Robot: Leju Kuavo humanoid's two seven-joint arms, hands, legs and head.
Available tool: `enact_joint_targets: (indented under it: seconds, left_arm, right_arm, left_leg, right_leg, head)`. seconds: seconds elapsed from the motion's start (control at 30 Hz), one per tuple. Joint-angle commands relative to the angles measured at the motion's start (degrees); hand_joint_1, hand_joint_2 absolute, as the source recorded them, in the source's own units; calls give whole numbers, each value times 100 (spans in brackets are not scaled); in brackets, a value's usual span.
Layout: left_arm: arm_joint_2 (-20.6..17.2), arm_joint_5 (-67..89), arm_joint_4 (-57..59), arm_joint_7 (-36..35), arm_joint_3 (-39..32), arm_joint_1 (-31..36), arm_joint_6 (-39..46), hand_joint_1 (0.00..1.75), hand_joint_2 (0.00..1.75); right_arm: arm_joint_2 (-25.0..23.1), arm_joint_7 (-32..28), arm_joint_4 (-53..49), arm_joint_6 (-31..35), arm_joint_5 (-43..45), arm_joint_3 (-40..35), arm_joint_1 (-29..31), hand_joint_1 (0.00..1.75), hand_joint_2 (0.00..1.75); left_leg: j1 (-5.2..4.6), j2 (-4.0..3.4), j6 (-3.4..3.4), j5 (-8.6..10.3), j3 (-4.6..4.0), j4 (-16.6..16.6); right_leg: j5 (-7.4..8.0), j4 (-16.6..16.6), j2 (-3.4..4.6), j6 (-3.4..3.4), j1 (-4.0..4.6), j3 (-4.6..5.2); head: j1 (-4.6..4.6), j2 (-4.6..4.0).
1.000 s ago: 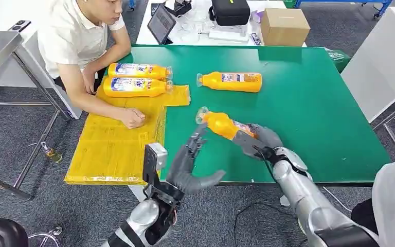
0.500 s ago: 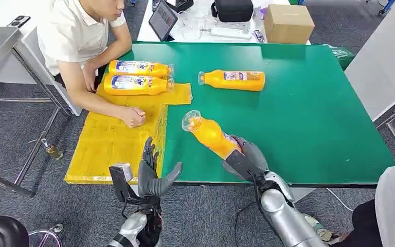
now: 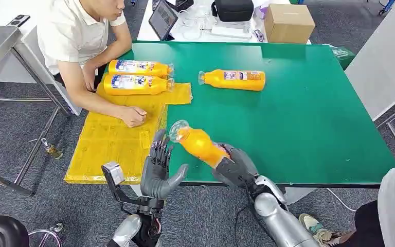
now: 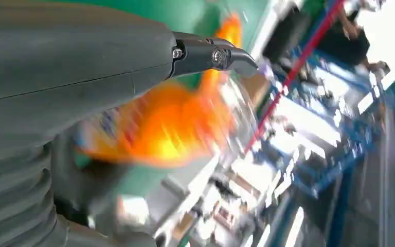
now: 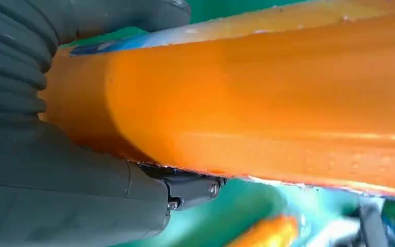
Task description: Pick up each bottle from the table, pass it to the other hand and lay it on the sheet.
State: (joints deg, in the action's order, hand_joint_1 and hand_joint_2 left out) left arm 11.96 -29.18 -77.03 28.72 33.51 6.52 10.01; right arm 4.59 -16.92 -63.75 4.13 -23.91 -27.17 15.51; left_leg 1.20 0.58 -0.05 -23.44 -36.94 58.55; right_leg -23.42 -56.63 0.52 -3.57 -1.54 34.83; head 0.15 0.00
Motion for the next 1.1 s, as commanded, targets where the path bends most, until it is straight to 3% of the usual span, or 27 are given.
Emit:
enact_joint_targets:
  seconds: [0.03, 0.17, 0.43, 0.63, 0.9, 0.93, 1.0, 1.07, 1.1]
  left_arm:
    - [-90, 940, 996, -317, 540, 500, 923, 0, 175]
    - [145, 1033, 1702, -92, 431, 823, 1201, 0, 175]
    - [155, 995, 1772, -236, 421, 883, 1177, 0, 175]
    - [336, 720, 2416, -131, 161, 1084, 1228, 0, 175]
    - [346, 509, 2276, -254, 77, 1102, 1030, 0, 175]
    - [346, 509, 2276, -254, 77, 1102, 1030, 0, 175]
    - [346, 509, 2276, -254, 77, 1102, 1030, 0, 175]
    - [309, -184, 2052, -635, -74, 991, 292, 0, 175]
    - [276, -334, 1973, -711, -93, 963, 122, 0, 175]
  right_arm:
    - [-247, -67, 715, 132, -218, -771, 424, 175, 175]
    - [-252, -66, 527, 226, -270, -928, 241, 175, 175]
    - [-234, -134, 474, 169, -249, -1014, 266, 175, 175]
    - [-117, -137, -227, 279, -246, -1217, 81, 175, 175]
    - [-122, -134, -184, 406, -396, -1342, 72, 175, 175]
    - [-122, -134, -184, 406, -396, -1342, 72, 175, 175]
    - [-122, -134, -184, 406, -396, -1342, 72, 175, 175]
    - [-162, -244, -126, 382, -339, -1415, 160, 175, 175]
    - [-183, -260, -98, 367, -326, -1443, 194, 175, 175]
  left_leg:
    - [3, -19, 5, -10, 37, -10]
    - [3, -3, 4, -4, 28, -10]
    - [3, -14, 8, -12, 46, -9]
    - [1, -5, 4, -4, 25, -6]
    - [3, -23, 10, -22, 54, -6]
    - [-2, -7, 5, -4, 16, -5]
    - [3, 3, 6, -7, 20, -2]
    - [4, -18, 11, -19, 46, -4]
    - [1, -18, 5, -8, 12, -2]
  right_leg:
    - [-3, 11, 10, 20, 8, -32]
    - [-2, 12, -4, 15, 7, -27]
    - [-8, 14, 4, 20, 9, -41]
    - [-3, 6, -1, 12, 5, -24]
    - [-14, 10, 11, 26, 11, -47]
    - [-3, 4, 1, 12, 2, -5]
    - [-9, 6, -9, 14, 7, -19]
    - [-14, 10, 5, 26, 11, -42]
    - [-3, 4, 12, 13, 5, -6]
  head:
    - [0, 0]
    - [2, 0]
    - [0, 0]
    - [0, 0]
    - [-7, 0]
    - [-4, 0]
    - [4, 0]
    - [-2, 0]
    - [-2, 0]
